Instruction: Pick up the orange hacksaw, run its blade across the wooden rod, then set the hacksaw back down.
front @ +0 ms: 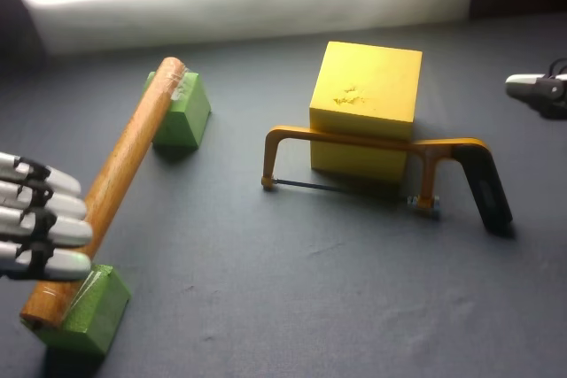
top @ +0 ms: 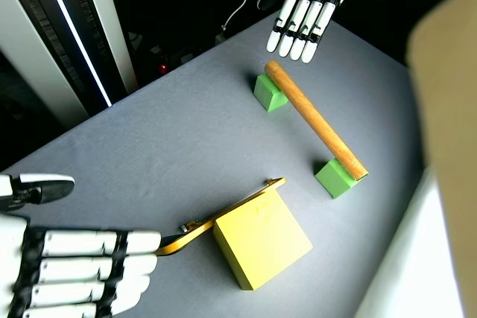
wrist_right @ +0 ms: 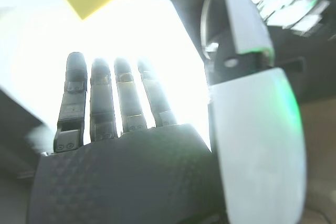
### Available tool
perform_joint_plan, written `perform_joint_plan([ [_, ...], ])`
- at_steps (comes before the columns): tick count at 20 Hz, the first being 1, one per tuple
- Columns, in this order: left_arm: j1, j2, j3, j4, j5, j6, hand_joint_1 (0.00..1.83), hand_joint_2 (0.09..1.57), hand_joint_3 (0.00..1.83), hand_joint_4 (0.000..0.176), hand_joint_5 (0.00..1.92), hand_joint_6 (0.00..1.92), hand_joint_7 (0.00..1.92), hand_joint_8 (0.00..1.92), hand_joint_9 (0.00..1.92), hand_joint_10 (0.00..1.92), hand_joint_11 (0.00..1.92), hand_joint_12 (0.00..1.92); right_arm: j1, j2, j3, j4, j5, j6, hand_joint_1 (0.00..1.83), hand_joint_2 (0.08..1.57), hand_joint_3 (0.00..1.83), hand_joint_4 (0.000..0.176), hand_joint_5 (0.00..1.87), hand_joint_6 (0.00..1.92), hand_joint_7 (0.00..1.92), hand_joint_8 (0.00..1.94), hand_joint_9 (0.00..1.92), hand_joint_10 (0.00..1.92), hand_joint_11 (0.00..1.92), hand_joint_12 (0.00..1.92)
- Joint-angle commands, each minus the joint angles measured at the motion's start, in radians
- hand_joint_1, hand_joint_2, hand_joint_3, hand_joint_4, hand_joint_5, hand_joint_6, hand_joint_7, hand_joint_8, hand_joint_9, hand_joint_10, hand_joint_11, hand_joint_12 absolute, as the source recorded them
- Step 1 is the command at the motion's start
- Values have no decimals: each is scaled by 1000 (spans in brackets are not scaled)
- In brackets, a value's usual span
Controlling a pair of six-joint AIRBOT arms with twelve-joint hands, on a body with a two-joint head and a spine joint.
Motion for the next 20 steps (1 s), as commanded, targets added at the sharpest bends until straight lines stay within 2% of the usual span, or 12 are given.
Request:
perform_joint_plan([
  [1, 4, 8, 2, -72, -49, 4, 62, 1152, 3, 0, 35, 0, 46, 0, 46, 0, 0, 210, 0, -5, 11, 61, 79, 32, 948, 1124, 1, 0, 48, 3, 17, 2, 68, 4, 0, 354],
  [6, 68, 7, -8, -72, 6, 3, 78, 1144, 0, 0, 63, 7, 73, 6, 65, 2, 0, 229, -50, -73, 90, 111, 108, 59, 908, 1131, 2, 0, 53, 1, 33, 2, 74, 2, 0, 316],
  [9, 98, 2, -17, -72, 64, -3, 76, 1141, 0, 0, 37, 0, 48, 1, 43, 0, 0, 159, -86, -115, 133, 200, 132, 64, 895, 1142, 5, 0, 24, 1, 10, 3, 47, 1, 0, 237],
  [10, 106, 0, -19, -73, 84, -3, 70, 1140, 0, 0, 37, 1, 49, 1, 48, 2, 0, 162, -87, -128, 142, 225, 127, 59, 815, 1170, 9, 0, 8, 0, 2, 0, 30, 0, 0, 182],
  [13, 123, -8, -34, -130, 154, -3, 88, 1133, 1, 0, 71, 0, 85, 0, 82, 0, 0, 248, -85, -166, 167, 250, 105, 57, 859, 1145, 0, 0, 21, 4, 0, 0, 34, 2, 0, 214],
  [14, 125, -10, -38, -132, 169, -3, 96, 1144, 4, 0, 65, 2, 70, 0, 62, 0, 0, 208, -84, -177, 172, 251, 103, 58, 841, 1153, 0, 0, 12, 2, 0, 0, 30, 3, 0, 189],
  [16, 130, -13, -42, -132, 177, -3, 95, 1142, 2, 0, 59, 1, 64, 0, 57, 0, 0, 208, -81, -199, 175, 251, 97, 65, 853, 1138, 0, 0, 29, 3, 5, 0, 45, 4, 0, 254],
  [20, 140, -15, -47, -132, 193, -2, 76, 1146, 2, 0, 60, 0, 68, 0, 73, 1, 0, 245, -72, -235, 187, 251, 83, 54, 840, 1150, 4, 0, 36, 3, 22, 5, 59, 5, 0, 268],
])
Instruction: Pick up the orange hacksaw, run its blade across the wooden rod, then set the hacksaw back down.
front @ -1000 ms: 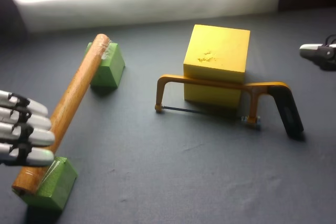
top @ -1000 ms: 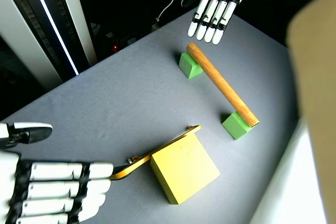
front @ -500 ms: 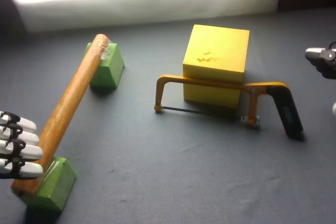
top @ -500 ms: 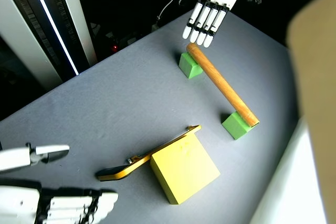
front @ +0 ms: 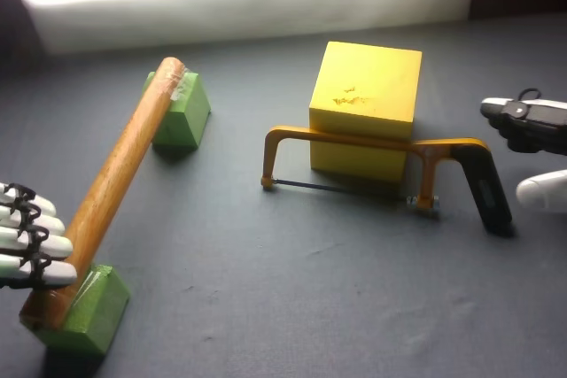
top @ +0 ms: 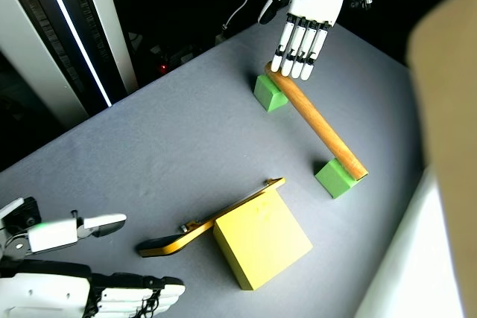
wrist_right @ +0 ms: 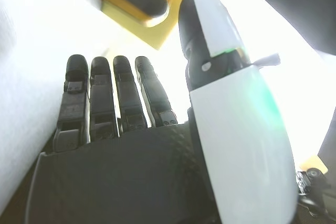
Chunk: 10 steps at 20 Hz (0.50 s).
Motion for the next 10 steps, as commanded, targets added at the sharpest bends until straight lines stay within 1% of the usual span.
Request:
perform_joint_plan([
  [1, -4, -1, -3, -60, -44, 2, 47, 1149, 2, 0, 62, 0, 70, 0, 77, 1, 0, 255, 15, -1, 10, 38, 97, 8, 817, 1148, 0, 0, 31, 1, 32, 3, 67, 3, 0, 315],
  [2, -4, -1, -3, -62, -46, 2, 64, 1147, 0, 0, 67, 2, 73, 2, 77, 1, 0, 250, 17, -13, 19, 38, 102, 13, 825, 1141, 0, 0, 41, 3, 38, 3, 78, 5, 0, 364],
  [3, -2, -1, -4, -64, -54, 2, 102, 1143, 0, 0, 86, 4, 90, 3, 92, 3, 0, 285, 20, -24, 31, 35, 104, 12, 804, 1162, 4, 0, 22, 2, 19, 2, 63, 2, 0, 313],
  [4, -2, -1, -4, -64, -57, 2, 102, 1143, 0, 0, 86, 4, 90, 3, 92, 3, 0, 285, 24, -31, 42, 26, 104, 12, 804, 1162, 4, 0, 22, 2, 19, 2, 63, 2, 0, 313],
  [5, -2, -2, -5, -65, -67, 2, 119, 1135, 0, 0, 106, 3, 109, 2, 112, 3, 0, 337, 34, -43, 61, 10, 103, 19, 808, 1162, 2, 0, 31, 4, 30, 4, 71, 4, 0, 331],
  [6, -1, -2, -6, -65, -70, 2, 104, 1139, 1, 0, 89, 1, 100, 1, 105, 1, 0, 318, 38, -48, 68, 8, 102, 19, 798, 1168, 4, 0, 37, 5, 28, 2, 68, 2, 0, 338],
  [7, 1, -2, -6, -65, -74, 2, 89, 1143, 2, 0, 79, 1, 89, 0, 100, 0, 0, 319, 43, -53, 72, 8, 97, 19, 839, 1170, 3, 0, 39, 3, 18, 0, 45, 0, 0, 310],
  [10, 11, -4, -7, -65, -92, 3, 84, 1142, 1, 0, 79, 0, 87, 1, 98, 0, 0, 306, 63, -69, 77, 8, 77, 15, 822, 1170, 2, 0, 34, 1, 12, 1, 51, 3, 0, 313],
])
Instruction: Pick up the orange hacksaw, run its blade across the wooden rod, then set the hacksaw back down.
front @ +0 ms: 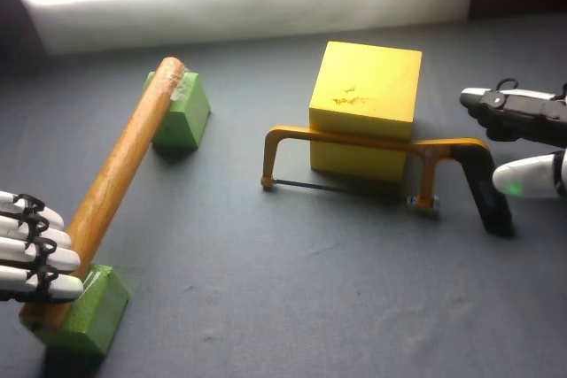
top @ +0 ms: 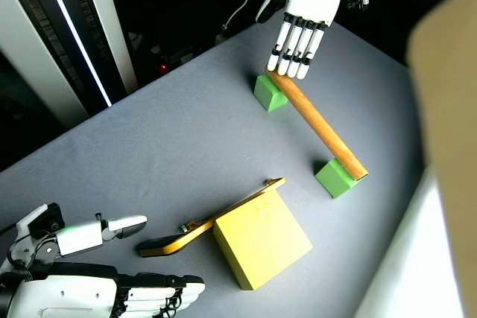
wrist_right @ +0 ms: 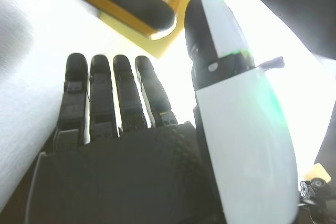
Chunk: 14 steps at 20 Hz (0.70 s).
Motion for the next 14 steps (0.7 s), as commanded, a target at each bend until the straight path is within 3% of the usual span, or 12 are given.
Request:
perform_joint_plan([
  [1, -3, 1, -1, -55, -57, 1, 84, 1147, 2, 0, 77, 0, 85, 0, 93, 0, 0, 299, 18, -4, 4, 36, 92, 8, 813, 1166, 0, 0, 30, 0, 18, 4, 60, 5, 0, 318],
  [11, 5, -8, 10, -55, -70, 2, 103, 1135, 0, 0, 97, 0, 97, 1, 101, 1, 0, 344, 65, -41, 4, 14, 58, 3, 843, 1159, 0, 0, 42, 0, 32, 0, 66, 0, 0, 377],
  [14, 14, -13, 17, -55, -70, 2, 97, 1143, 1, 0, 59, 1, 68, 1, 77, 1, 0, 267, 67, -48, 4, 14, 50, -2, 823, 1160, 0, 0, 58, 4, 54, 8, 82, 5, 0, 434],
])
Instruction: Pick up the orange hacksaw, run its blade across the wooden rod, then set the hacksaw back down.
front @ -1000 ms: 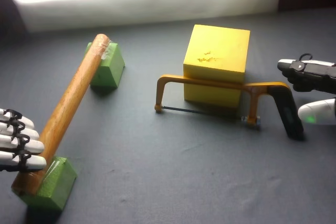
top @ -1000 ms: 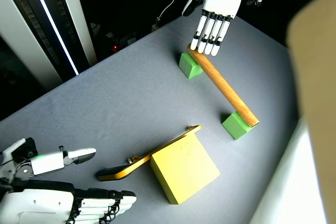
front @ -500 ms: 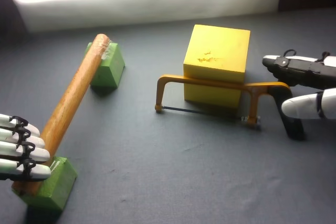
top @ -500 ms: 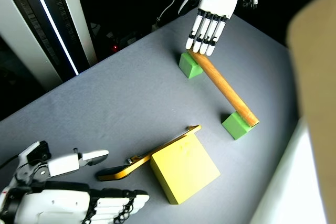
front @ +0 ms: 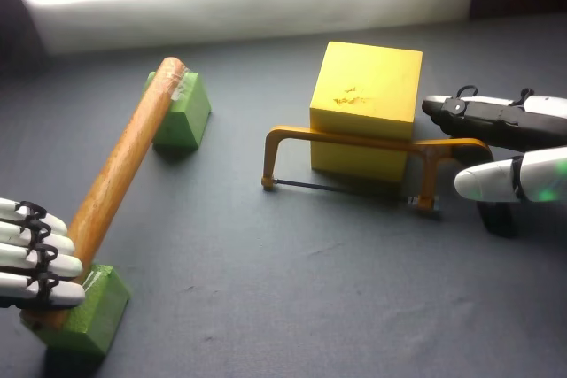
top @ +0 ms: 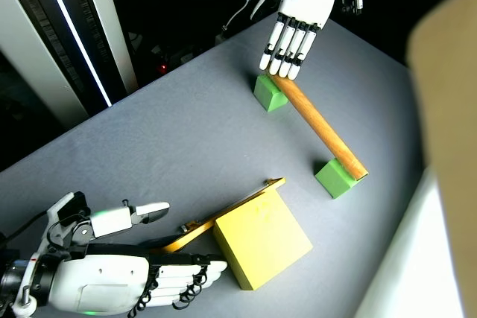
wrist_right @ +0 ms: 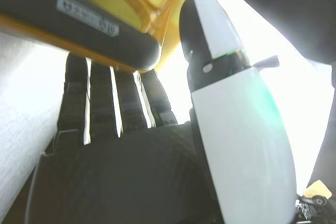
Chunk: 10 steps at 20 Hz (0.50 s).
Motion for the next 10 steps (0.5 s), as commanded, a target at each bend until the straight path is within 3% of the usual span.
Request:
perform_joint_plan([
  [1, -2, -2, 3, -51, -50, 1, 86, 1148, 1, 0, 65, 2, 75, 2, 80, 2, 0, 277, 13, 2, 5, 35, 95, 2, 817, 1159, 0, 0, 33, 1, 28, 1, 67, 1, 0, 379],
  [6, 11, -6, 4, -51, -50, 2, 102, 1148, 0, 0, 68, 1, 76, 0, 82, 1, 0, 274, 22, -8, 6, 35, 85, -11, 808, 1156, 0, 0, 42, 3, 30, 1, 76, 2, 0, 380],
  [8, 11, -6, 3, -51, -50, 3, 99, 1151, 1, 0, 76, 2, 76, 1, 80, 1, 0, 245, 25, -12, 7, 35, 79, -12, 782, 1180, 3, 0, 10, 2, 11, 2, 48, 5, 0, 264],
  [10, 13, -6, 3, -51, -50, 3, 61, 1159, 2, 0, 52, 0, 58, 0, 59, 0, 0, 218, 26, -17, 8, 35, 73, -13, 774, 1172, 2, 0, 28, 3, 26, 2, 66, 5, 0, 364],
])
